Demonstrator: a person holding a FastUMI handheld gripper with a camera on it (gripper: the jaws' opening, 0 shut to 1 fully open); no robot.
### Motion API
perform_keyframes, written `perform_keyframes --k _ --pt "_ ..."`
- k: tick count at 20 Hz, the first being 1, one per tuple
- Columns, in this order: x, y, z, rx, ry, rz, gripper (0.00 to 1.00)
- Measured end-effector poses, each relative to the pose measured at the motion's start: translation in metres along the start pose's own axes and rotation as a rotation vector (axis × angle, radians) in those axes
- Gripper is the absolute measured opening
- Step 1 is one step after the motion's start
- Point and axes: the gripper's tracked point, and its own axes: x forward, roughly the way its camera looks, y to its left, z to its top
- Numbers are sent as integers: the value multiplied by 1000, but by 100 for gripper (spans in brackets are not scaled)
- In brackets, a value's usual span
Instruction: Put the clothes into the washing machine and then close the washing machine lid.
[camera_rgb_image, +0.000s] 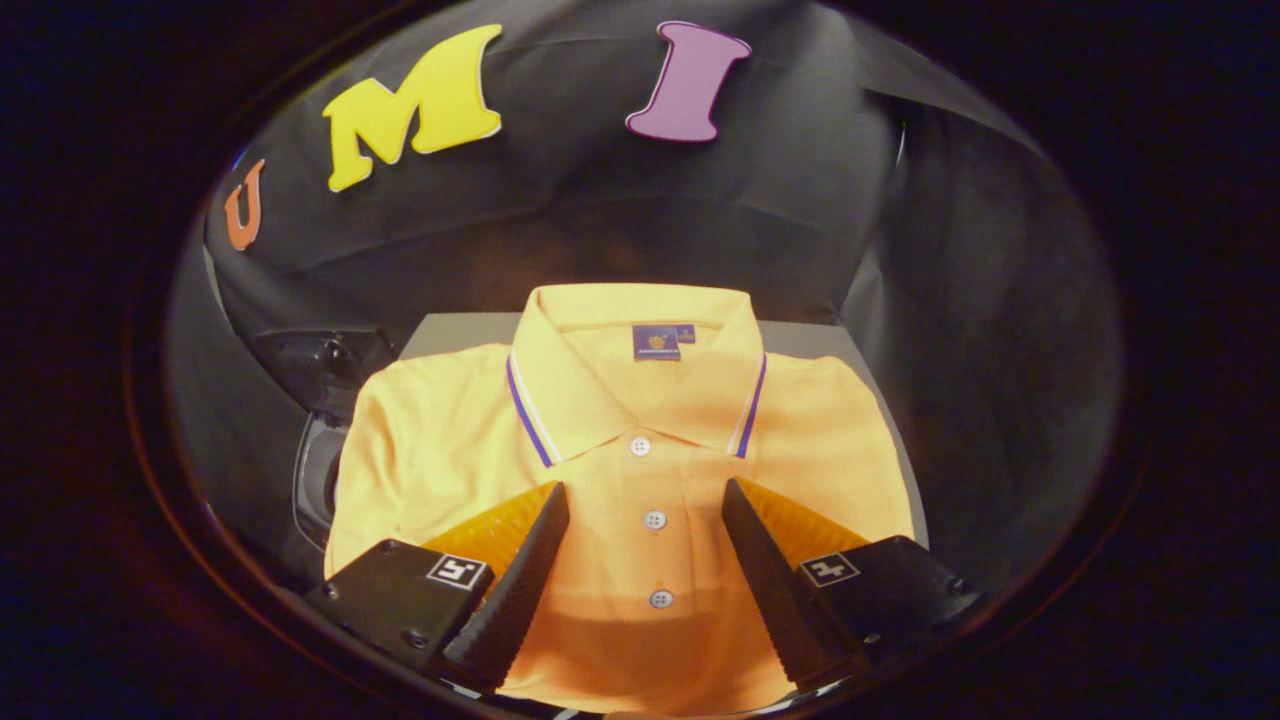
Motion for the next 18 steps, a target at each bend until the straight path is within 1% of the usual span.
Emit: perform_keyframes --k 2,4,5,7,9,11,13,15,17,18 --pt "0 -1 1 13 3 -6 97" --pt "0 -4 1 20 -2 -16 91" --pt "5 -9 1 29 -13 -27 84" --pt "2 -14 4 77 -57 -56 59" --pt "4 -14 2 53 -84 -72 35" --pt "2 -14 0 34 -97 -75 16" --pt "-5 -10 -1 36 -99 -73 9" --pt "-14 -1 -9 53 -93 -55 7" --pt "-28 7 -18 100 -78 -21 7" --pt "-32 10 -15 111 -80 -6 7"
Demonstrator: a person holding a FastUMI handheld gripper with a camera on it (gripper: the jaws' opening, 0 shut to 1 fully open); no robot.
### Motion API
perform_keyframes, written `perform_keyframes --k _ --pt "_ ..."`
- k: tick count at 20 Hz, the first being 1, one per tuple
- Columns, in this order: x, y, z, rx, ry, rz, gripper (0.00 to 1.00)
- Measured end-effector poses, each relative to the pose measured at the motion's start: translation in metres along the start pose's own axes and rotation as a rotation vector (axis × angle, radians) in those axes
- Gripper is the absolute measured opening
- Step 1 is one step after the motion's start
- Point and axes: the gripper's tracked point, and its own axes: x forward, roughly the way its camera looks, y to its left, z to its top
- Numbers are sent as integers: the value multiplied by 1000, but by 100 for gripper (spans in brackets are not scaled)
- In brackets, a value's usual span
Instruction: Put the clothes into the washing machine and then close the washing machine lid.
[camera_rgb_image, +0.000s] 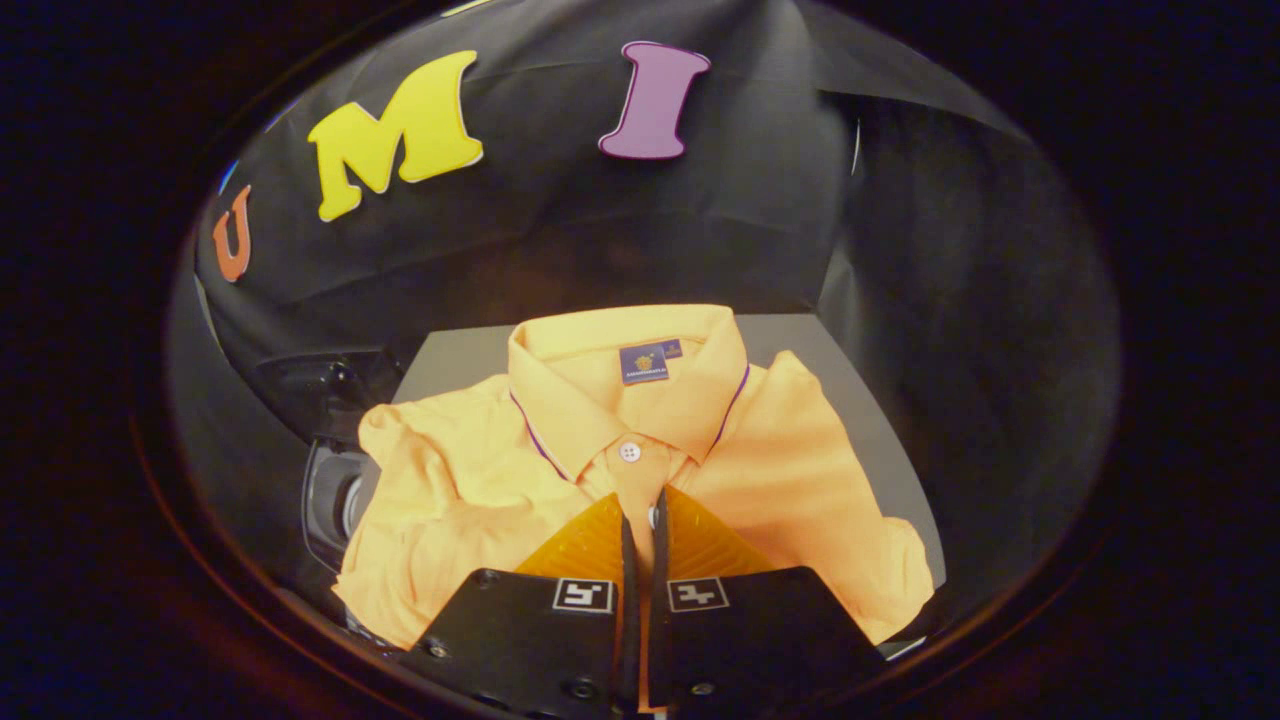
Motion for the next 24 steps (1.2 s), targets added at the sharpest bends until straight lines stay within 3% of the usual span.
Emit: perform_keyframes --k 10,18,24 --pt "-101 78 23 26 -126 108 7" --pt "-170 172 41 -18 -195 220 7" --pt "-191 261 35 -67 -193 332 7"
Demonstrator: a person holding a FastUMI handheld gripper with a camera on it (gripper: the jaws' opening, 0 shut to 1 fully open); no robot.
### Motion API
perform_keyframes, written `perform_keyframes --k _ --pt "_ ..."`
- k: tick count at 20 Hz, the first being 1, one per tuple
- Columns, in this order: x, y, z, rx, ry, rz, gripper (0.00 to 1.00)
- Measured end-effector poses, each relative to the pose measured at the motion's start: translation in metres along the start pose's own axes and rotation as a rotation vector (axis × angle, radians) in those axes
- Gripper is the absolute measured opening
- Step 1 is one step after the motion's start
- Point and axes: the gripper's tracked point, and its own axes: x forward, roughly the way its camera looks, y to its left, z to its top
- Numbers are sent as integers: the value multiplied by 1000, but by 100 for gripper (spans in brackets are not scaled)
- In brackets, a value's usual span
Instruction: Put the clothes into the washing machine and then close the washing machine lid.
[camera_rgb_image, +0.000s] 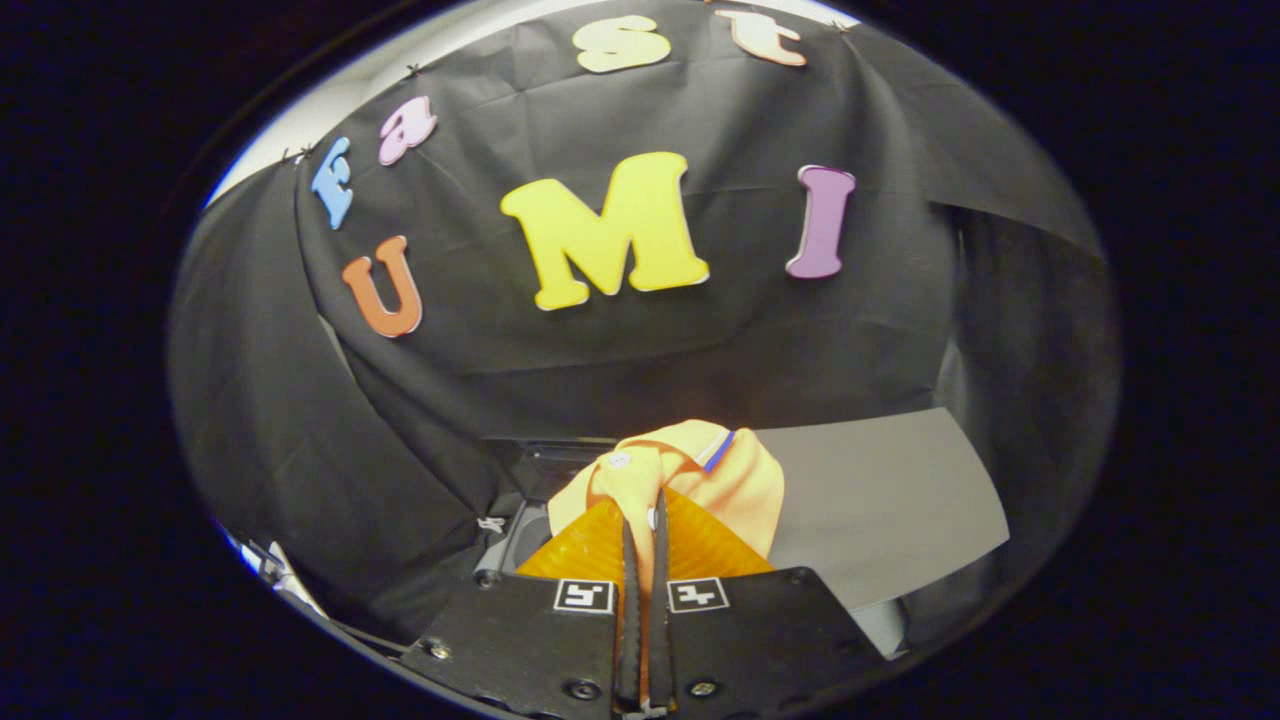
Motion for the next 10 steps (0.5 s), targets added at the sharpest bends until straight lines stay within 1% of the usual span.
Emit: perform_keyframes --k 3,6,10 --pt "16 40 -3 -6 28 67 7" --pt "46 76 -13 -22 72 132 7" --pt "88 106 -37 -21 154 187 7"
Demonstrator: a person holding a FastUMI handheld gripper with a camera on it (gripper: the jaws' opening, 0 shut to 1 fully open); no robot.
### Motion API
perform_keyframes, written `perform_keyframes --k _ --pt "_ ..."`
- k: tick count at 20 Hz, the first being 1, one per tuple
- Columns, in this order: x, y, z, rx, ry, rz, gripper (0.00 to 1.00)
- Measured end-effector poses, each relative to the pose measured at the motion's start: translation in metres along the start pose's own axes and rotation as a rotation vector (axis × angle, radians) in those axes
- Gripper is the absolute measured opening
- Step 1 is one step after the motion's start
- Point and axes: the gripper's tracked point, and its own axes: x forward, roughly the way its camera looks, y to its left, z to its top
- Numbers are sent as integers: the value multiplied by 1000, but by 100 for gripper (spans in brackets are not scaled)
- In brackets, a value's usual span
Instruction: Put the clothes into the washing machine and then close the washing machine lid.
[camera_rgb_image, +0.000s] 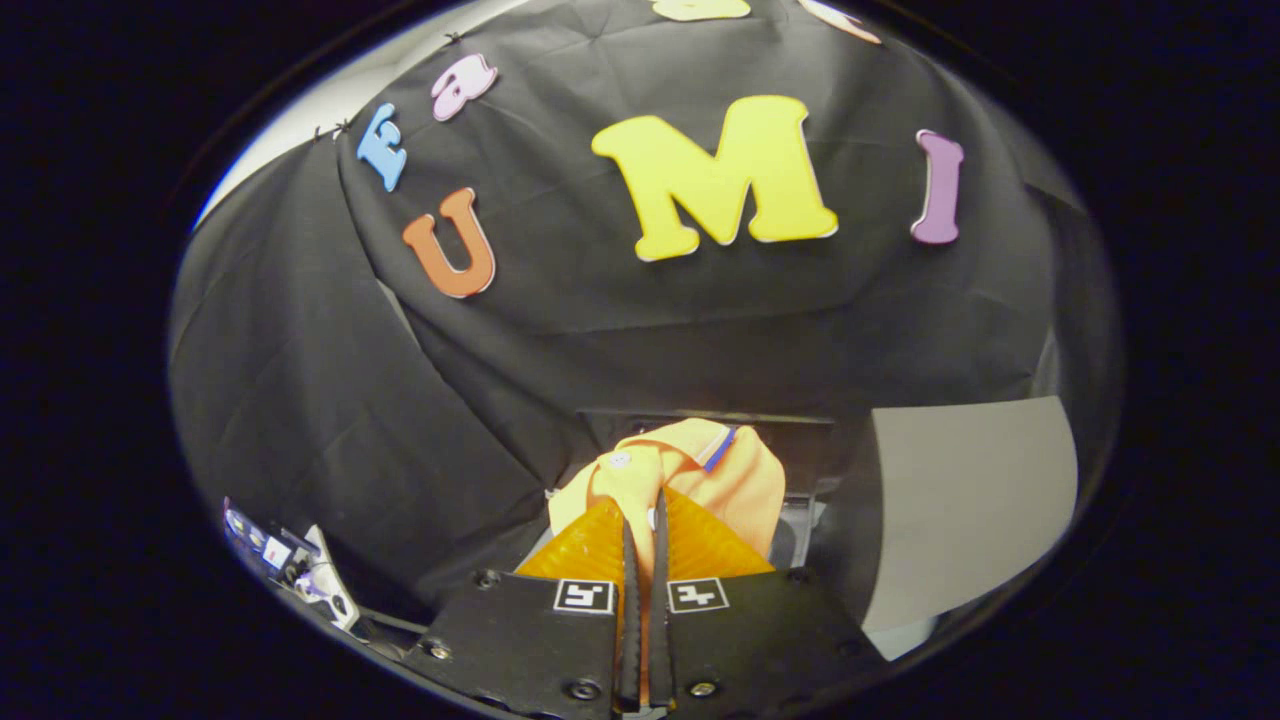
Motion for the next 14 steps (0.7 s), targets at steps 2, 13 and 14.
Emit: perform_keyframes --k 2,13,14 --pt "31 5 -10 2 52 15 7" --pt "159 -30 -65 52 274 -54 7" --pt "168 -34 -69 51 287 -63 7"
